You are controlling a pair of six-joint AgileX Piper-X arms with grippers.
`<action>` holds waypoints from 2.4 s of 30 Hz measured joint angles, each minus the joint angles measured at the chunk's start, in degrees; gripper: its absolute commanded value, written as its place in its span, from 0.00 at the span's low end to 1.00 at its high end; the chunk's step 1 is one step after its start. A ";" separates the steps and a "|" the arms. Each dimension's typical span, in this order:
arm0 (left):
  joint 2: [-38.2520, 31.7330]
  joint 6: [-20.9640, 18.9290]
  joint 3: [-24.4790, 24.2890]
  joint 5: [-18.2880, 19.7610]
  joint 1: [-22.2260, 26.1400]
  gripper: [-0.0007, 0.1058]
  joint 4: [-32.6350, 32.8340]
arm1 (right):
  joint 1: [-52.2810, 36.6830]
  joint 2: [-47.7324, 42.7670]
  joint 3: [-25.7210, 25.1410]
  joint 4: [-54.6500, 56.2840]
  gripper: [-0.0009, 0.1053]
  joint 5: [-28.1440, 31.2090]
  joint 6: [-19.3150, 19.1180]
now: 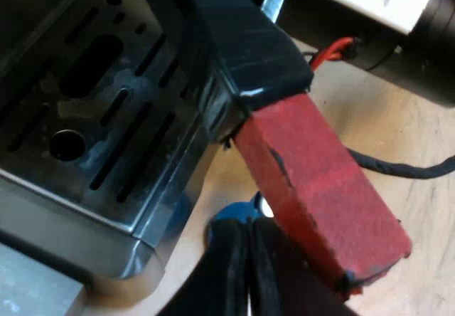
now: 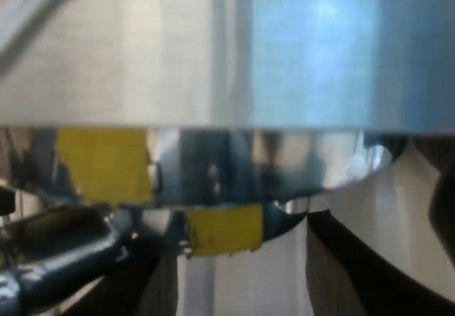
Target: Put the handle in the coffee machine
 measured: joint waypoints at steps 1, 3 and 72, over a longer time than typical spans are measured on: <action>0.00 0.00 0.00 0.00 -1.20 0.02 0.09 | 0.21 0.00 0.00 0.41 0.44 0.43 0.00; 0.00 0.00 0.00 -0.35 -2.62 0.02 0.09 | 0.56 0.00 0.00 1.20 0.44 0.72 0.00; 0.00 -0.90 -3.08 -13.04 -26.73 0.02 -1.20 | 4.54 -60.02 23.66 73.53 0.44 -31.11 26.80</action>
